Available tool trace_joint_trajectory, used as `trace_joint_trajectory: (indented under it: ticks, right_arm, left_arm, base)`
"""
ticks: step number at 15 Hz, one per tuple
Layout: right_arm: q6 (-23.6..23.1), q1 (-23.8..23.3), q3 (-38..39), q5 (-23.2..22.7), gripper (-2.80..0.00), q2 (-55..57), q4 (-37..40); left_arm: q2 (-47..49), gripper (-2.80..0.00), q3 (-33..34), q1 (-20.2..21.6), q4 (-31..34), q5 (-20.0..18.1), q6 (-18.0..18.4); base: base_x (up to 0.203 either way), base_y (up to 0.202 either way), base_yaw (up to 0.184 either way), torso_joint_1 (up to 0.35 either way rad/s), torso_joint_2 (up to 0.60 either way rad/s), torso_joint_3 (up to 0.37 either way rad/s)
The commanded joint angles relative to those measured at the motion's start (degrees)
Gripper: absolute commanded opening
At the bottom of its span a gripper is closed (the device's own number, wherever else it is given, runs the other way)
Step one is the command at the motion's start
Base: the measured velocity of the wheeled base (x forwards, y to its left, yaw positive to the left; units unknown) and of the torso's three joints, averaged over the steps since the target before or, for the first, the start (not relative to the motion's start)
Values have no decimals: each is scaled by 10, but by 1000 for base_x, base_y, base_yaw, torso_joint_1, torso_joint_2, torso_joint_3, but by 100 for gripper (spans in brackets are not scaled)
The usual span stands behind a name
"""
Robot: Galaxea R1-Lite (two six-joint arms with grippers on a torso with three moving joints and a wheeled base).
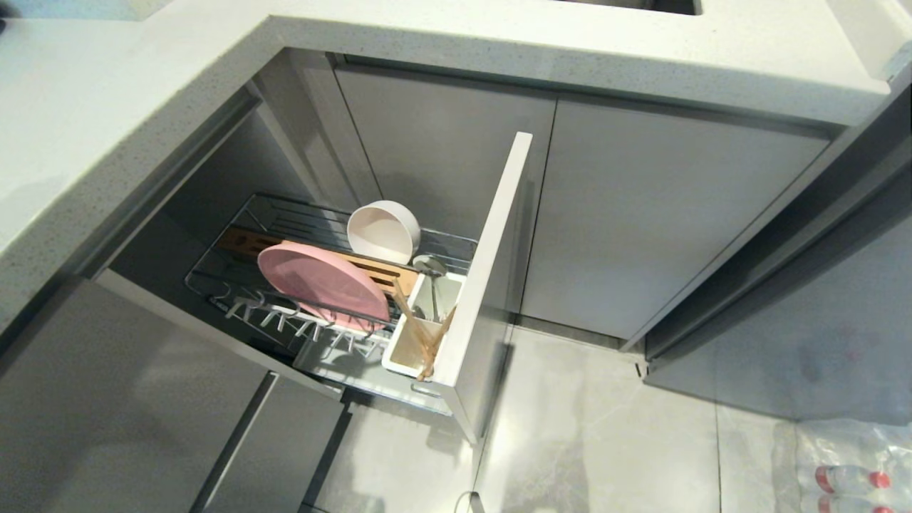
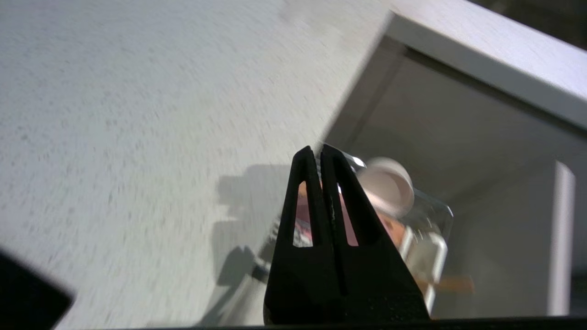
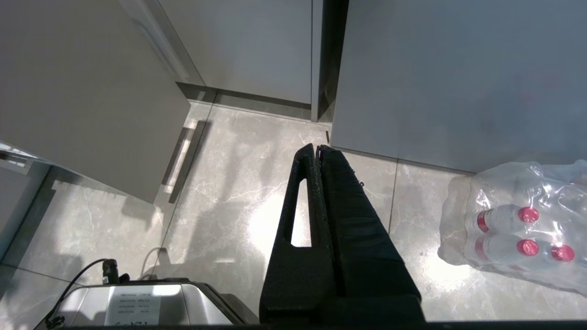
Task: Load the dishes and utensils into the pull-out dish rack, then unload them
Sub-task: Take the plate out of the cupboard
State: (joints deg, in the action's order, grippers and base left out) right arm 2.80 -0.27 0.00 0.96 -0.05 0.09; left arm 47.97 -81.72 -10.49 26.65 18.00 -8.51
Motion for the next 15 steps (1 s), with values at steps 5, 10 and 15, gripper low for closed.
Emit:
trace_joint_trajectory:
  ticks: [5,10,15]
  right_arm:
    - [0,0,1,0,-280,0,0]
    - [0,0,1,0,-280,0,0]
    - [0,0,1,0,-280,0,0]
  left_arm:
    - [-317,-280,200,77,56,-182,99]
    - [-471,-280,419,100,45,-224,124]
    - [-480,-280,715,102,-204,-191,146]
  base:
    - [0,0,0,0,0,0]
    - [0,0,0,0,0,0]
    - [0,0,0,0,0,0]
